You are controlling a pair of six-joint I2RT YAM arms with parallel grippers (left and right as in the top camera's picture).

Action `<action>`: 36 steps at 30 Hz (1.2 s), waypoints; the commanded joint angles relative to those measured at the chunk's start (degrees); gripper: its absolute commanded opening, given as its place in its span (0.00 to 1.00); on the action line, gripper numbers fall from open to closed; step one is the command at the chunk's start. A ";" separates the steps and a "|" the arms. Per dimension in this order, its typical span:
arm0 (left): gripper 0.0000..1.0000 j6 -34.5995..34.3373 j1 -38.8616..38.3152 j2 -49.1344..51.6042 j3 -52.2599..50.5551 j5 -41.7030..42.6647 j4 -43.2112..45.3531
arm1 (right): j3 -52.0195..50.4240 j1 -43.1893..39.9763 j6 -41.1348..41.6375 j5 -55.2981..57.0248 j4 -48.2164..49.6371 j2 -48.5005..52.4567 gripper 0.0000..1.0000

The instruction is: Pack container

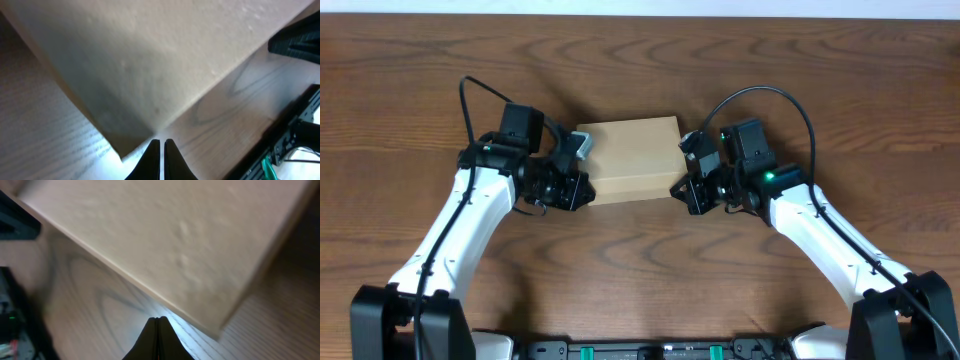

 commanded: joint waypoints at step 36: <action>0.06 -2.82 -1.36 0.61 0.28 -6.19 4.46 | 3.96 0.50 0.79 2.49 -0.04 2.47 0.01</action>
